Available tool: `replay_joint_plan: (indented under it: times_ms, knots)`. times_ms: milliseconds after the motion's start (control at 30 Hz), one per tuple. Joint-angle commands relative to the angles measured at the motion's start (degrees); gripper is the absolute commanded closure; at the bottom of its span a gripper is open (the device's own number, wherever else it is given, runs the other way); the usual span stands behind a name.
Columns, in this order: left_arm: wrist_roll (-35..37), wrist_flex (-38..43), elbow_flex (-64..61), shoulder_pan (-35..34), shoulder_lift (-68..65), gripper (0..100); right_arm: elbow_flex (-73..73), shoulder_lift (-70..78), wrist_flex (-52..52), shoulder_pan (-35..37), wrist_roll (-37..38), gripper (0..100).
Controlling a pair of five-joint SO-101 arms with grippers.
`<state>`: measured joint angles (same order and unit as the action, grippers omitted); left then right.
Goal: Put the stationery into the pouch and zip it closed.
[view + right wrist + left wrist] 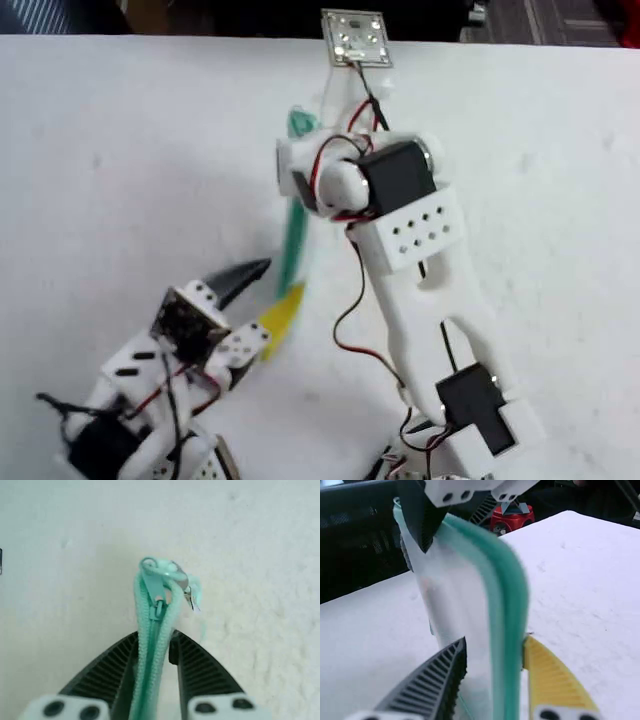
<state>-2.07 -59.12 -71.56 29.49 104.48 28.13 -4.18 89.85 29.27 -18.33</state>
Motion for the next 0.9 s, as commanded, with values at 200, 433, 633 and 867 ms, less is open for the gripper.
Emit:
replay_joint_plan:
  times_ms: [200,433,633,867]
  knots:
    - [1.1,-13.5,18.2,-10.9,0.4,76,9.5,-0.5,-15.2,10.0,12.1,98.2]
    - [11.6,-1.3,7.3,-27.8,0.4,76,5.6,5.9,-18.2,0.5,12.6,98.2]
    - [18.5,5.7,0.7,-34.3,0.4,76,-8.5,10.7,-18.3,-10.1,12.6,98.2]
    - [18.5,5.6,0.3,-34.2,0.4,76,-22.0,10.4,-21.7,-22.6,19.1,98.2]
